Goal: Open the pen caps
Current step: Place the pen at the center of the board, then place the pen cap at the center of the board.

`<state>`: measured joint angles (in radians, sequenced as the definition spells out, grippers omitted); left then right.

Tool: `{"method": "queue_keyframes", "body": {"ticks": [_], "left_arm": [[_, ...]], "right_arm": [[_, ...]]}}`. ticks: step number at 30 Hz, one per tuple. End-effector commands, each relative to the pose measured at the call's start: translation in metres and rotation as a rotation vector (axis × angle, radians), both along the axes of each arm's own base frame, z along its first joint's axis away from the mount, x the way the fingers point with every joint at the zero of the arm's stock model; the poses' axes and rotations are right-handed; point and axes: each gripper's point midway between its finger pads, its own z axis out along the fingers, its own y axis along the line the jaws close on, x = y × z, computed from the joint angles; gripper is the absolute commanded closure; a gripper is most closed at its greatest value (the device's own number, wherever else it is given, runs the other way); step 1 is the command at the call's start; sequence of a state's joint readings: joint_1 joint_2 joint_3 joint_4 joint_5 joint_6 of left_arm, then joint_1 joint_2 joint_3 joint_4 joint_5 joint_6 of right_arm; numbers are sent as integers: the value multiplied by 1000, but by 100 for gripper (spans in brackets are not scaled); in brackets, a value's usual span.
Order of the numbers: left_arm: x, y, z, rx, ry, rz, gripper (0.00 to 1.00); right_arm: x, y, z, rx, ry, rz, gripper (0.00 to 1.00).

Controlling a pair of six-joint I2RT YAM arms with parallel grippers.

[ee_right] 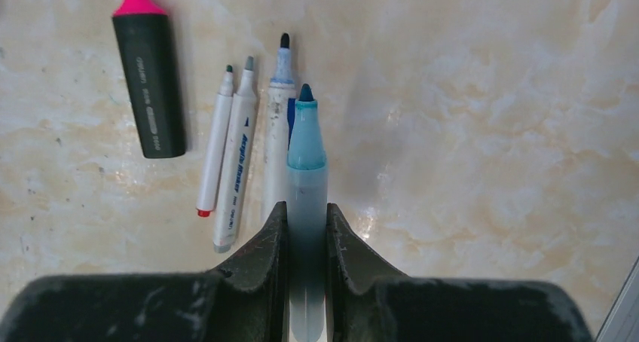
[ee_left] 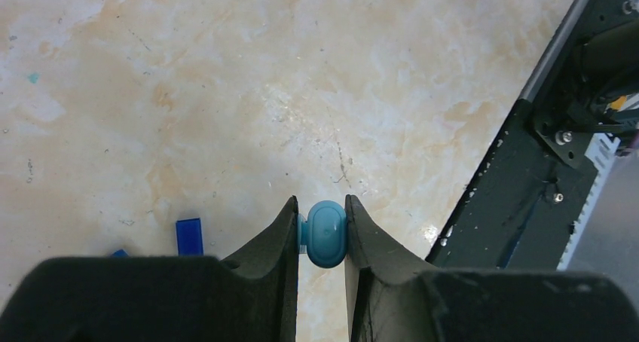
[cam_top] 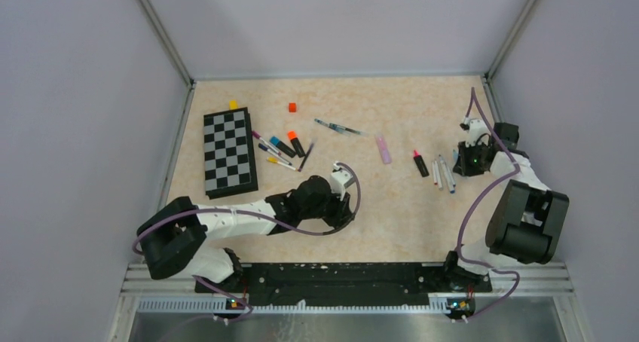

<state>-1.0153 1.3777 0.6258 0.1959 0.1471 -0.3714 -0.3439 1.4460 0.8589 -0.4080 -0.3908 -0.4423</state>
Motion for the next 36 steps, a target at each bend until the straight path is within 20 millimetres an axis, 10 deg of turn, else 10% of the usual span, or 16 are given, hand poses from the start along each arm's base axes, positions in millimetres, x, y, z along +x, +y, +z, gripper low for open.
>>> {"method": "queue_keyframes", "body": {"ticks": [1,18,36], "left_arm": [[9,-8,4,0,-39,8,100],[9,-12,-7,17,-22,-2,98],[36,0,-50,334,1,197,93]], "right_arm": [[10,-21,2,-38,12,-56,90],[5,-18,-18,13,100,-58,64],[6,15,40,97,-103,71,58]]}}
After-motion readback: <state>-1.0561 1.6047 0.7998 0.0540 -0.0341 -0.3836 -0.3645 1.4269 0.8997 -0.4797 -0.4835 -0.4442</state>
